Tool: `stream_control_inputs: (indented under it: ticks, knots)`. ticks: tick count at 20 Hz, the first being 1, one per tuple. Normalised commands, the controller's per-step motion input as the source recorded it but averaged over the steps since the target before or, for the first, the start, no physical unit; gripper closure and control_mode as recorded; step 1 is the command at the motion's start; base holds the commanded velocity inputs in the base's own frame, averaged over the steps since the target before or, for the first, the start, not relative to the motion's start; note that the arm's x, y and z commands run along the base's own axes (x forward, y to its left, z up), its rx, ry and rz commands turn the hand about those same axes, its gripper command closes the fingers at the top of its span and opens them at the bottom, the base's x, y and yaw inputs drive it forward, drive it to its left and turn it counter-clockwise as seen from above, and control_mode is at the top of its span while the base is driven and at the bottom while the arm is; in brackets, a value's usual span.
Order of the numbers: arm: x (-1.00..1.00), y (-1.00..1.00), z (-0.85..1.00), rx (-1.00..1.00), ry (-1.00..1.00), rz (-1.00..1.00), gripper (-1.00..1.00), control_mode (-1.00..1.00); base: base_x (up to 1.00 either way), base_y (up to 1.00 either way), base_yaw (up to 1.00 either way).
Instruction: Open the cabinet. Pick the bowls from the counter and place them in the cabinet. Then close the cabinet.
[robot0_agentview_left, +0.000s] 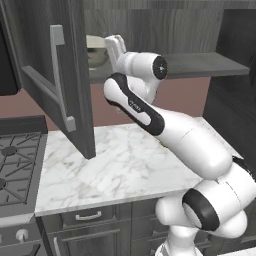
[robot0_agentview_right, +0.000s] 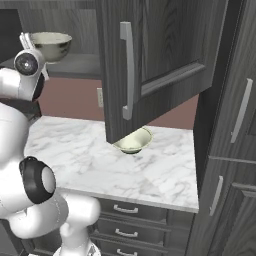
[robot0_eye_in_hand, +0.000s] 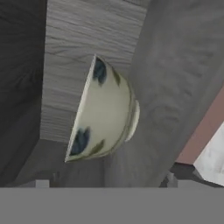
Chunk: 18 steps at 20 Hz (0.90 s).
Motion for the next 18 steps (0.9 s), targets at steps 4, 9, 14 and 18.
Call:
stream_control_inputs:
  ticks: [4, 9, 14, 18]
  knots:
    - [-0.78, -0.04, 0.03, 0.0, -0.05, -0.01, -1.0, -1.0, 0.0, 0.0, 0.0]
    - [-0.97, -0.34, 0.23, 0.0, 0.07, -0.15, -1.0, -1.0, 0.0, 0.0, 0.0]
    - [-0.81, -0.59, 0.4, 0.0, 0.39, -0.27, -1.0, -1.0, 0.0, 0.0, 0.0]
    - [-0.71, -0.44, 0.15, -0.01, 0.52, -0.29, -1.0, -1.0, 0.0, 0.0, 0.0]
